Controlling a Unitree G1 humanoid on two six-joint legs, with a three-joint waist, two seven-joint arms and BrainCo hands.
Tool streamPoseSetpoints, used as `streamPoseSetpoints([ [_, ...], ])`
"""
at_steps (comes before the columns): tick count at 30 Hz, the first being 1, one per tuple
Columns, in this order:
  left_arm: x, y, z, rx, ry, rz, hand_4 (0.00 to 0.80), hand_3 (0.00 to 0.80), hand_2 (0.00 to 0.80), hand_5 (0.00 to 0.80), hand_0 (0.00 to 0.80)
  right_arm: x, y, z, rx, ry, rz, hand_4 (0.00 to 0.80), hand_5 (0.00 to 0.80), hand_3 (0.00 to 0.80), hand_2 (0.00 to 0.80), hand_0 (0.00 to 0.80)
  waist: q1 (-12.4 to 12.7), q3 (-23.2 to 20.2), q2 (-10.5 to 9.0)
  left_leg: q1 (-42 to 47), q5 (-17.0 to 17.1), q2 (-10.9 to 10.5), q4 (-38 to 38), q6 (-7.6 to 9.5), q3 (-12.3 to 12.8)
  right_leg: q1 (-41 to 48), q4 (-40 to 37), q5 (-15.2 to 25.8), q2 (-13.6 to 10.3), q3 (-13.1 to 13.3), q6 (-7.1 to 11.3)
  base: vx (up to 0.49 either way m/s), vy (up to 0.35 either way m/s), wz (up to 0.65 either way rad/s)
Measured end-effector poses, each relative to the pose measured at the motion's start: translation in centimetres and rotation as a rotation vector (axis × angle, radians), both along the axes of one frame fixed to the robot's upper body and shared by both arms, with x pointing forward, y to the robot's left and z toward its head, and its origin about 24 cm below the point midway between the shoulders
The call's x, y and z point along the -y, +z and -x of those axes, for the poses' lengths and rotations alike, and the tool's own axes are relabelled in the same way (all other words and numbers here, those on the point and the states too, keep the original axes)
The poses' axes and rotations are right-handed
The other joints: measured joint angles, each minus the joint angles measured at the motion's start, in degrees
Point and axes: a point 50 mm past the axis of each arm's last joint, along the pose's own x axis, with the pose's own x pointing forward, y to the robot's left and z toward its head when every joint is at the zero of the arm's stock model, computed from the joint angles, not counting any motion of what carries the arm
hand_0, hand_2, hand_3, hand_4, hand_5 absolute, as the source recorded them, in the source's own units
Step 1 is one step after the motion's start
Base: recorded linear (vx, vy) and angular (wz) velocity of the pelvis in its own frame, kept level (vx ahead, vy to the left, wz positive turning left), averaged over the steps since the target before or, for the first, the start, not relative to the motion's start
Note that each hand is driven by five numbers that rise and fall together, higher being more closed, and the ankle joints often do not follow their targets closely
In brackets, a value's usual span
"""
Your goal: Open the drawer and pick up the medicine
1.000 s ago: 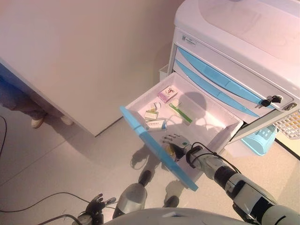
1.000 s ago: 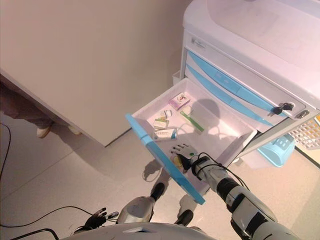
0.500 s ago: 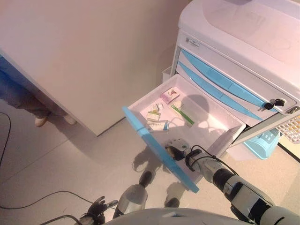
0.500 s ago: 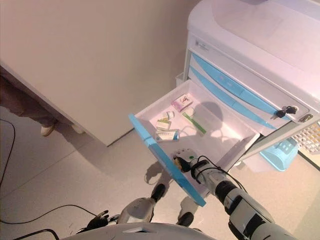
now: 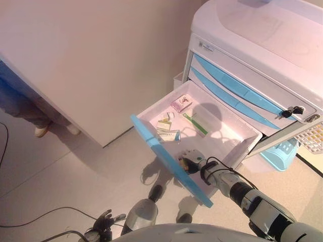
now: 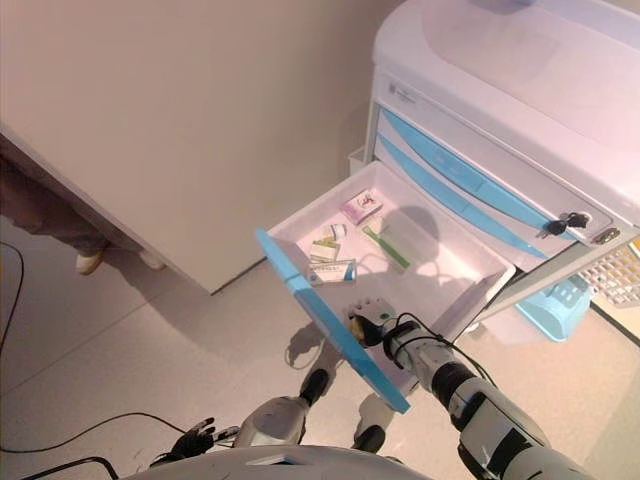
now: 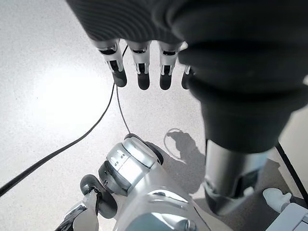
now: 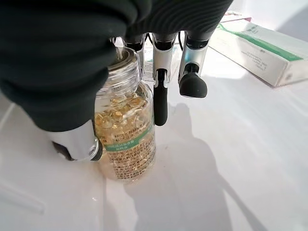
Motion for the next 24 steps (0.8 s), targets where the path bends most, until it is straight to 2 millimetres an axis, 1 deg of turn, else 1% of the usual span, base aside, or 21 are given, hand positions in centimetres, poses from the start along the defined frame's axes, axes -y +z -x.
streamPoseSetpoints([
  [2, -0.1, 0.0, -0.1, 0.0, 0.0, -0.002, 0.0, 0.0, 0.0, 0.0, 0.0, 0.0, 1.1, -0.5, 0.011, 0.035, 0.012, 0.8, 0.8, 0.8, 0.8, 0.8, -0.1, 0.1, -0.16, 0.1, 0.0, 0.1, 0.0, 0.0, 0.3, -0.1, 0.0, 0.0, 0.1, 0.4, 0.0, 0.018, -0.016, -0.08],
  [3, -0.1, 0.0, 0.0, -0.003, 0.001, -0.003, 0.0, 0.0, 0.0, 0.0, 0.0, 0.0, 1.9, -0.9, 0.028, 0.054, 0.017, 0.8, 0.8, 0.8, 0.8, 0.8, -0.1, 0.1, -0.34, 0.3, 0.0, 0.2, 0.0, 0.02, 0.7, -0.1, 0.0, 0.0, 0.1, 0.8, 0.0, 0.03, -0.003, -0.19],
  [5, -0.4, 0.1, 0.1, -0.01, 0.007, -0.008, 0.0, 0.0, 0.0, 0.0, 0.0, 0.3, 4.4, -1.8, 0.06, 0.094, 0.039, 0.8, 0.8, 0.8, 0.8, 0.8, -0.4, 0.2, -0.79, 0.9, 0.0, 0.3, -0.2, 0.08, 1.5, -0.1, 0.0, 0.0, 0.1, 1.8, 0.0, 0.041, 0.014, -0.25],
  [8, -1.7, 0.3, 0.8, -0.031, 0.032, -0.033, 0.0, 0.0, 0.0, 0.0, 0.0, 0.8, 9.6, -3.3, 0.114, 0.125, 0.039, 0.8, 0.8, 0.8, 0.8, 0.8, -2.2, 0.3, -2.54, 2.7, -0.2, 0.9, -1.1, 0.4, 4.1, 0.0, 0.1, 0.0, 0.3, 4.9, 0.01, 0.035, 0.043, -0.42],
  [9, -2.3, 0.4, 1.2, -0.037, 0.052, -0.045, 0.0, 0.0, 0.0, 0.0, 0.0, 1.1, 11.5, -3.6, 0.135, 0.123, 0.015, 0.8, 0.8, 0.8, 0.8, 0.8, -2.9, 0.0, -3.3, 3.0, -0.3, 0.9, -1.1, 0.93, 5.0, -0.1, 0.1, 0.1, 0.4, 6.0, -0.01, 0.018, 0.045, -0.48],
  [11, -3.2, 0.6, 1.6, -0.052, 0.074, -0.062, 0.0, 0.0, 0.0, 0.0, 0.0, 2.2, 14.5, -4.2, 0.144, 0.077, -0.029, 0.8, 0.8, 0.8, 0.8, 0.8, -4.8, -0.3, -4.66, 4.1, -0.7, 0.9, -1.2, 1.3, 6.3, 0.3, 0.1, 0.1, 0.5, 7.4, -0.03, 0.04, 0.048, -0.43],
  [12, -3.4, 0.6, 1.7, -0.058, 0.078, -0.066, 0.0, 0.0, 0.0, 0.0, 0.0, 2.9, 16.0, -4.7, 0.152, 0.049, -0.048, 0.8, 0.8, 0.8, 0.8, 0.8, -6.3, -0.5, -5.38, 4.7, -1.0, 1.1, -1.5, 1.21, 7.3, 0.3, 0.1, 0.2, 0.6, 8.7, -0.09, 0.068, 0.059, -0.45],
  [13, -3.5, 0.6, 1.6, -0.056, 0.087, -0.065, 0.0, 0.0, 0.0, 0.0, 0.0, 3.7, 17.5, -4.9, 0.153, 0.034, -0.059, 0.8, 0.8, 0.8, 0.8, 0.8, -6.7, -0.5, -5.44, 5.0, -1.3, 1.1, -1.5, 1.4, 8.2, 0.3, 0.1, 0.3, 0.6, 9.4, -0.1, 0.071, 0.063, -0.45],
  [14, -3.5, 0.7, 1.6, -0.053, 0.097, -0.065, 0.0, 0.0, 0.0, 0.0, 0.0, 4.4, 19.4, -5.0, 0.166, 0.025, -0.073, 0.8, 0.8, 0.8, 0.8, 0.8, -7.0, -0.5, -5.46, 5.3, -1.4, 1.1, -1.5, 1.6, 8.6, 0.3, 0.0, 0.5, 0.6, 10.2, 0.0, 0.063, 0.053, -0.44],
  [16, -3.6, 0.6, 2.0, -0.062, 0.099, -0.066, 0.0, 0.0, 0.0, 0.0, 0.0, 5.5, 23.3, -5.5, 0.155, -0.021, -0.175, 0.8, 0.8, 0.8, 0.8, 0.8, -8.7, -0.6, -5.48, 6.7, -1.7, 1.1, -1.5, 2.3, 10.4, 1.1, -0.3, 0.9, 0.6, 12.2, 0.1, 0.068, 0.046, -0.47],
  [17, -3.6, 0.6, 2.0, -0.062, 0.099, -0.066, 0.0, 0.0, 0.0, 0.0, 0.0, 5.8, 24.4, -5.4, 0.141, -0.029, -0.214, 0.8, 0.8, 0.8, 0.8, 0.8, -9.4, -0.6, -5.48, 7.2, -1.9, 1.1, -1.5, 2.42, 10.7, 1.5, -0.6, 1.0, 0.6, 12.5, 0.22, 0.083, 0.04, -0.33],
  [19, -3.6, 0.6, 2.0, -0.064, 0.098, -0.064, 0.0, 0.0, 0.0, 0.0, 0.0, 6.2, 27.1, -5.2, 0.054, -0.044, -0.429, 0.8, 0.8, 0.8, 0.8, 0.8, -10.9, -0.6, -5.56, 8.1, -2.3, 1.0, -1.5, 2.69, 11.3, 2.3, -1.3, 1.5, 0.7, 13.7, 0.28, 0.098, 0.036, -0.26],
  [20, -3.5, 0.6, 1.9, -0.061, 0.094, -0.059, 0.0, 0.0, 0.0, 0.0, 0.0, 6.3, 28.3, -5.2, 0.027, -0.04, -0.56, 0.8, 0.8, 0.8, 0.8, 0.8, -11.8, -0.6, -5.59, 8.4, -2.6, 1.0, -1.5, 2.73, 11.2, 2.7, -1.8, 1.8, 0.7, 14.2, 0.29, 0.098, 0.029, -0.3],
  [22, -3.2, 0.6, 1.5, -0.054, 0.089, -0.049, 0.0, 0.0, 0.0, 0.0, 0.0, 6.4, 29.8, -5.5, 0.017, -0.024, -0.748, 0.8, 0.8, 0.8, 0.8, 0.8, -12.5, -0.8, -5.45, 9.0, -2.9, 1.1, -1.5, 2.73, 11.9, 3.0, -2.2, 2.1, 0.8, 15.3, 0.29, 0.088, 0.026, -0.28],
  [24, -2.9, 0.5, 1.1, -0.041, 0.081, -0.04, 0.0, 0.0, 0.0, 0.0, 0.0, 6.9, 31.0, -5.9, 0.066, -0.033, -0.868, 0.8, 0.8, 0.8, 0.8, 0.8, -13.2, -0.9, -5.4, 9.3, -3.0, 1.1, -1.5, 2.8, 12.5, 3.0, -2.2, 2.3, 0.7, 15.8, 0.36, 0.081, 0.035, -0.18],
])
